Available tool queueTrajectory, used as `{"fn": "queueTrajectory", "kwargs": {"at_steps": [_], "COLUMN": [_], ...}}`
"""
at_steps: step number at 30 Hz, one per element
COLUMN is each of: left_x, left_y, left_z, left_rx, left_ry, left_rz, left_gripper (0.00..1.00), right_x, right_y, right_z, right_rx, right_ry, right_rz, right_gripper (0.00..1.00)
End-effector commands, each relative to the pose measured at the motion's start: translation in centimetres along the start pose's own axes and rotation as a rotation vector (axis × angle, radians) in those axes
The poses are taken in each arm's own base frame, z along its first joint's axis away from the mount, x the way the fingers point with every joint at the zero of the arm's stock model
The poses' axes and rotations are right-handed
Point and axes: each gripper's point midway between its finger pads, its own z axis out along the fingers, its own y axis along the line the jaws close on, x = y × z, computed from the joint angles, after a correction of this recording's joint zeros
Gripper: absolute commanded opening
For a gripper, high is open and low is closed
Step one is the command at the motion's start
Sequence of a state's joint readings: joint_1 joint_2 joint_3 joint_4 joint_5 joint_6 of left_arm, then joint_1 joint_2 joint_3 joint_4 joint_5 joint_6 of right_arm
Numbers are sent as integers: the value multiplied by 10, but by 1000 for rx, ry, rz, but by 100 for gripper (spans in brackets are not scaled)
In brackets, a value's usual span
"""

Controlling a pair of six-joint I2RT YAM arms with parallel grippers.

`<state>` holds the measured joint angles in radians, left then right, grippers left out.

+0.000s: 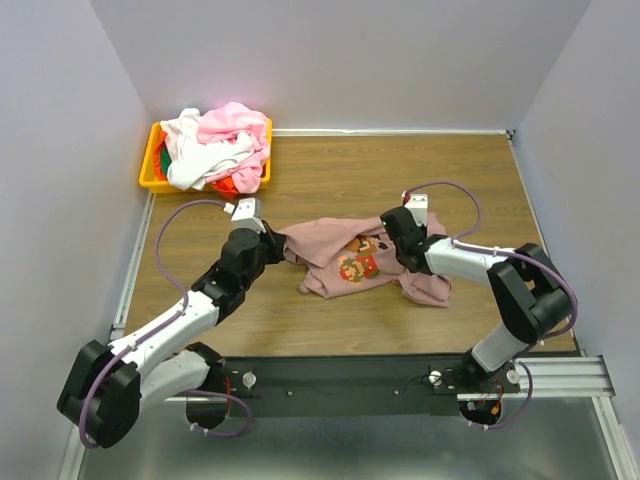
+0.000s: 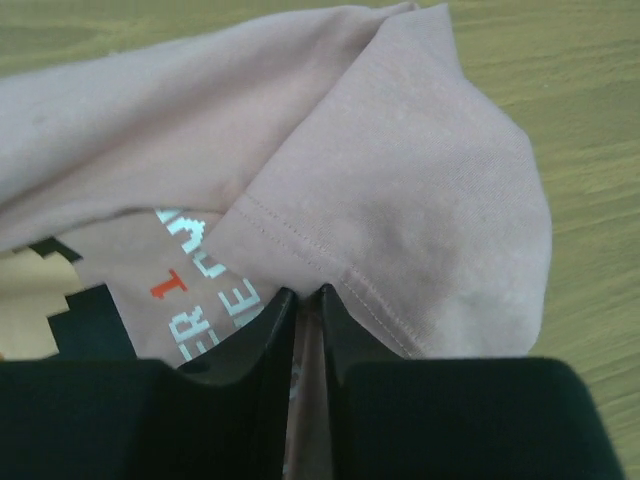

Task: Fold and stack the t-shirts
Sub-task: Flatten the tshirt out

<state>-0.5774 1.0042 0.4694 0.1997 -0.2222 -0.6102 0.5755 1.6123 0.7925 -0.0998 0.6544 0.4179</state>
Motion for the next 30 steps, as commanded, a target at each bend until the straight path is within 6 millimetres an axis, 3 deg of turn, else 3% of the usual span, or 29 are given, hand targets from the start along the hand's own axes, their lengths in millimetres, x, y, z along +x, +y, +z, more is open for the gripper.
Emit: {"fn": "queueTrajectory", "kwargs": {"at_steps": [1,3,4,6,11,17,20,23,27,28,30], "left_x": [-29,-42,-73,-78,-132,-158,-161,-155,-149,-146,-138], "left_y": [-4,-5,0,4,11,24,28,29,29,29,25], "left_z": [0,-3,-10,-12,-41,-74,-81,-80,-74,-71,-64], "left_rx": [15,14,-13,-34,-94,-171,-191,-193,-181,-176,-151], "left_ry": [-52,-72,-134,-139,-263,-346,-356,-336,-315,-303,-268], "left_rz": [25,38,45,60,57,18,22,26,26,28,41], "left_gripper": [0,0,0,0,0,0,0,0,0,0,0], "right_x": [-26,-42,-68,-79,-119,-129,-118,-105,-88,-87,-80], "right_y": [-7,-7,-11,-12,-28,-70,-94,-105,-109,-107,-95], "right_z": [2,-2,-17,-22,-58,-90,-83,-66,-41,-38,-33], "right_rx": [49,43,26,21,2,59,119,121,134,132,80], "right_ry": [-58,-87,-144,-167,-261,-339,-322,-269,-187,-178,-144], "right_rz": [24,28,57,64,128,218,246,270,272,267,252], "right_gripper": [16,10,0,1,0,1,1,10,49,63,72]}}
